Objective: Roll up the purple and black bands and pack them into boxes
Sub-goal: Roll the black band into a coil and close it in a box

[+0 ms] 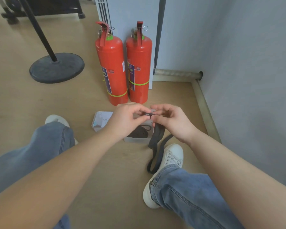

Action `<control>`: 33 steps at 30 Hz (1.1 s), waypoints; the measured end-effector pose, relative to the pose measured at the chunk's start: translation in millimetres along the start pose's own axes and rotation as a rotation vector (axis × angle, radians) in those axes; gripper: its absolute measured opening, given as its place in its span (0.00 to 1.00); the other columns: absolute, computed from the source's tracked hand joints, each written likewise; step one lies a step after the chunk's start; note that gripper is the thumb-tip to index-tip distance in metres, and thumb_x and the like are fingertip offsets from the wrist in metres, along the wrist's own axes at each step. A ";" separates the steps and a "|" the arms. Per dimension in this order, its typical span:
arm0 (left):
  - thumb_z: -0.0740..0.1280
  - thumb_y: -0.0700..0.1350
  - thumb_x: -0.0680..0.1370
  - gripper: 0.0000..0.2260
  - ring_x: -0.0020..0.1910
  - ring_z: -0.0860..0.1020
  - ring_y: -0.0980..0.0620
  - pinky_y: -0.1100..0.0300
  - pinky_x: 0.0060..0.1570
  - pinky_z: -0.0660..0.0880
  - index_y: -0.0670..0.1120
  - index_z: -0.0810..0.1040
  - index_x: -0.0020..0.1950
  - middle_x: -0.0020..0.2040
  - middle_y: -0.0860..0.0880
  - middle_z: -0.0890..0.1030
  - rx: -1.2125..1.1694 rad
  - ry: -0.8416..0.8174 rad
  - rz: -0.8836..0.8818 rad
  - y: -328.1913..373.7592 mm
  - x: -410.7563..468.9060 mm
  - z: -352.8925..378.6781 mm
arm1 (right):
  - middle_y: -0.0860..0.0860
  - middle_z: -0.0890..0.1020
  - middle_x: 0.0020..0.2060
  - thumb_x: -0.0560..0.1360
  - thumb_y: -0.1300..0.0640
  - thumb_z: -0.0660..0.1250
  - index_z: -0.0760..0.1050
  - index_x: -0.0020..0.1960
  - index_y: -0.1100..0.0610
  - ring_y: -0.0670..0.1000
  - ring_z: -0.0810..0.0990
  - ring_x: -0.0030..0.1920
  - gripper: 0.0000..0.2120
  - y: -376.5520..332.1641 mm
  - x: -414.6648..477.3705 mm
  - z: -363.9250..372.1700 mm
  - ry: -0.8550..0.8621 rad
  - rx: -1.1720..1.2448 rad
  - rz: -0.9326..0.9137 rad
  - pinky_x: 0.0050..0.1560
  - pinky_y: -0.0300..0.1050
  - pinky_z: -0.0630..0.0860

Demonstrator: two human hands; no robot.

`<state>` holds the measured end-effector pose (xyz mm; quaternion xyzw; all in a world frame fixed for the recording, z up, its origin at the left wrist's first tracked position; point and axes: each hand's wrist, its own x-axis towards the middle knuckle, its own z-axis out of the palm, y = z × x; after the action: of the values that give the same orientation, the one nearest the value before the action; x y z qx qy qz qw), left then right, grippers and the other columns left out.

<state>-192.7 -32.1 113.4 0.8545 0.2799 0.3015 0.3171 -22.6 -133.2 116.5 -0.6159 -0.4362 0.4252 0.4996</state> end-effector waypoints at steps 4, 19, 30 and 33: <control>0.78 0.42 0.72 0.08 0.40 0.80 0.65 0.76 0.45 0.74 0.46 0.86 0.49 0.45 0.51 0.86 -0.004 0.068 -0.047 -2.1 -1.9 3.3 | 0.54 0.87 0.39 0.75 0.62 0.76 0.79 0.48 0.53 0.52 0.85 0.39 0.08 0.3 2.6 1.1 0.008 -0.224 -0.090 0.46 0.52 0.83; 0.76 0.35 0.73 0.07 0.44 0.87 0.50 0.57 0.43 0.83 0.41 0.80 0.47 0.42 0.45 0.87 -0.499 -0.289 -0.489 3.8 -7.9 -18.1 | 0.47 0.85 0.40 0.79 0.61 0.67 0.77 0.55 0.54 0.44 0.80 0.38 0.05 -0.8 -6.6 9.2 -0.040 -0.764 -0.336 0.43 0.30 0.73; 0.75 0.31 0.73 0.06 0.42 0.87 0.50 0.63 0.45 0.82 0.38 0.82 0.47 0.47 0.38 0.85 -0.610 -0.099 -0.537 7.4 -12.8 -11.4 | 0.40 0.81 0.40 0.74 0.60 0.76 0.77 0.54 0.51 0.40 0.80 0.40 0.12 -5.8 -8.8 7.6 -0.041 -0.743 -0.271 0.44 0.27 0.72; 0.74 0.33 0.74 0.05 0.45 0.87 0.47 0.64 0.45 0.81 0.37 0.82 0.49 0.49 0.37 0.85 -0.680 -0.139 -0.545 9.7 -14.0 -13.4 | 0.46 0.84 0.41 0.76 0.60 0.73 0.79 0.53 0.53 0.43 0.83 0.40 0.07 -8.4 -10.0 7.4 -0.037 -0.745 -0.273 0.45 0.31 0.75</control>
<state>-208.4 -42.7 123.8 0.6149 0.3581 0.2238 0.6661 -33.2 -140.0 124.6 -0.6835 -0.6473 0.1787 0.2860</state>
